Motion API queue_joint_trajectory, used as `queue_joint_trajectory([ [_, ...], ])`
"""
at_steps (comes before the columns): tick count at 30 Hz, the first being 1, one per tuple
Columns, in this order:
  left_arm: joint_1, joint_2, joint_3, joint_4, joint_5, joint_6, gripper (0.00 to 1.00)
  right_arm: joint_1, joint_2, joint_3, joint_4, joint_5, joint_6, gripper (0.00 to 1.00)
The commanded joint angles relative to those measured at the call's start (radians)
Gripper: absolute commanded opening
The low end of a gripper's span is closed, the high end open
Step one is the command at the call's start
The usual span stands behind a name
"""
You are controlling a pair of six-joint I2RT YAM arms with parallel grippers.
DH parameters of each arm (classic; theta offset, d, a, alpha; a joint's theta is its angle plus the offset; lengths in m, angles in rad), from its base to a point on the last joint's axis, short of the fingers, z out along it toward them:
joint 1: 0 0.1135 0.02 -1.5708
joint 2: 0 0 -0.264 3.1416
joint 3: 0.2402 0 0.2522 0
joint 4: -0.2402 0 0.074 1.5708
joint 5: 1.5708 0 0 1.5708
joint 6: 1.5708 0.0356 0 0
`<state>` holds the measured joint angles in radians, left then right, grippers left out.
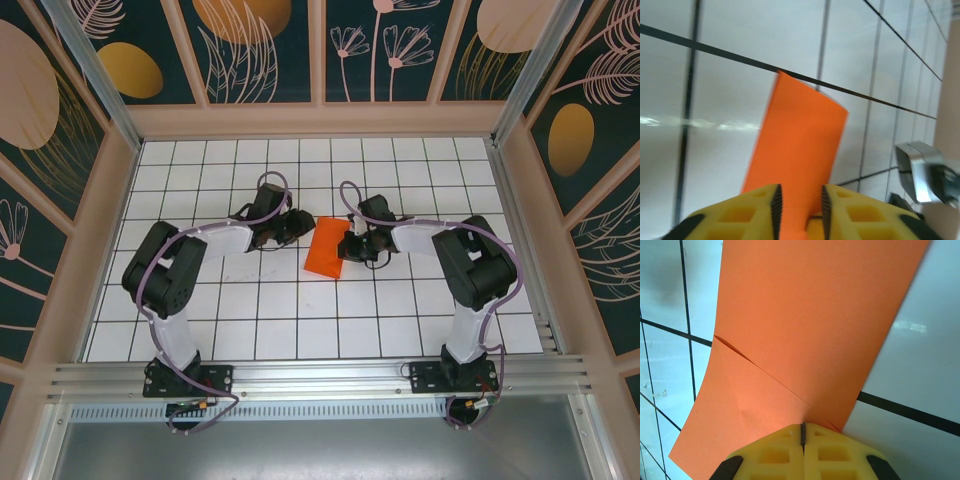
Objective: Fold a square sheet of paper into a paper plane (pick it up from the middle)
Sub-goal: Fold the triangle a second time at the center of the table.
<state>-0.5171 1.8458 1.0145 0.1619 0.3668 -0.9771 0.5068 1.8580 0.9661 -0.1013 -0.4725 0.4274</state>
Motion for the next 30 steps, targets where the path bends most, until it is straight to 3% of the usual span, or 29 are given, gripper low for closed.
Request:
queue_joint_trajectory([
  [1,-0.036,0.001,-0.036,0.055,0.06,-0.004,0.25,-0.014,0.064,-0.051,-0.111,0.129,-0.004,0.02],
  [15,-0.08,0.098,-0.036,0.018,0.086,-0.007,0.09,-0.025,0.029,-0.049,-0.054,0.037,0.016,0.01],
  [23,-0.089,0.127,-0.034,-0.077,0.021,0.018,0.07,-0.025,-0.027,0.03,-0.035,-0.089,-0.01,0.02],
  [30,-0.1,0.14,-0.036,-0.171,-0.057,0.045,0.07,0.001,-0.097,0.067,-0.104,-0.098,-0.043,0.02],
])
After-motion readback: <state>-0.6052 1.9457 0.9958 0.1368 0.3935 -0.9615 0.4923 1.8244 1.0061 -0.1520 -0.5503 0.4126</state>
